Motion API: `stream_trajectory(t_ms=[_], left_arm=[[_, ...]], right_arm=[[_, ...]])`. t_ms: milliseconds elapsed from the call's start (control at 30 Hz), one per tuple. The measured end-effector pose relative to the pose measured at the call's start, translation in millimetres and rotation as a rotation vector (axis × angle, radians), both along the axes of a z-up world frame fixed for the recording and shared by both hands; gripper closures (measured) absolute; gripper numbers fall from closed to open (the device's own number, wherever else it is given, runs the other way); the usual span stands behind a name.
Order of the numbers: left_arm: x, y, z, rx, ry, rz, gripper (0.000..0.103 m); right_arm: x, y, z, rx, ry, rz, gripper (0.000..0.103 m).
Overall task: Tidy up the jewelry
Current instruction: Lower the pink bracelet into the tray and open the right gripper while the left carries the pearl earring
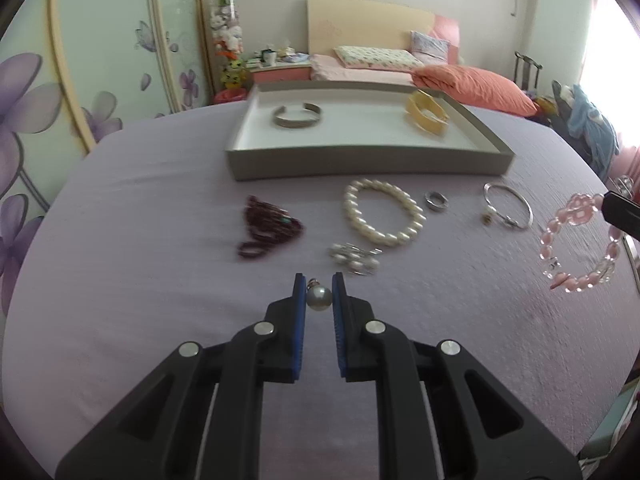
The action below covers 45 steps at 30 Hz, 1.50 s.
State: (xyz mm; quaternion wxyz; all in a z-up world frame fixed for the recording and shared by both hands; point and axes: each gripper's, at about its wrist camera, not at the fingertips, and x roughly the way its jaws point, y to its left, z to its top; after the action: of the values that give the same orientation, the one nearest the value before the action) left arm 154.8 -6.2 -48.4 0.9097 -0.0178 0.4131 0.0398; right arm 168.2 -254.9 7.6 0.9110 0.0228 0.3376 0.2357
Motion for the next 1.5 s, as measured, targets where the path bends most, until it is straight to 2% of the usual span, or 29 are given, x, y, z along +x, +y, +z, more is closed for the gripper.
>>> stream_trajectory(t_ms=[267,700,900,1067,1300,1500], left_arm=[[0.4,18.6,9.2,0.000,-0.029,0.020,0.090],[9.1,22.9,10.5,-0.010,-0.036,0.012,0.090],[35.9,36.8,30.9,-0.035,-0.075,0.022,0.090],[66.2,45.8,44.2,-0.019,-0.100,0.040,0.090],[111.4,57.3,49.7,-0.030,-0.117,0.066,0.090],[128.9,59.9,44.3,-0.041,-0.110,0.065,0.090]], right_arm=[[4.6,11.1,6.8,-0.006,-0.010,0.012,0.090],[15.7,22.9,12.8,-0.024,-0.022,0.017,0.090],[46.4,29.8,41.1,-0.029,-0.089,-0.017,0.090],[94.6,44.9,55.8,-0.009,-0.114,-0.051,0.089],[159.5,81.2,37.1,0.039,-0.029,-0.025,0.090],[185.7,90.8,-6.3,-0.031,0.067,-0.049,0.090]])
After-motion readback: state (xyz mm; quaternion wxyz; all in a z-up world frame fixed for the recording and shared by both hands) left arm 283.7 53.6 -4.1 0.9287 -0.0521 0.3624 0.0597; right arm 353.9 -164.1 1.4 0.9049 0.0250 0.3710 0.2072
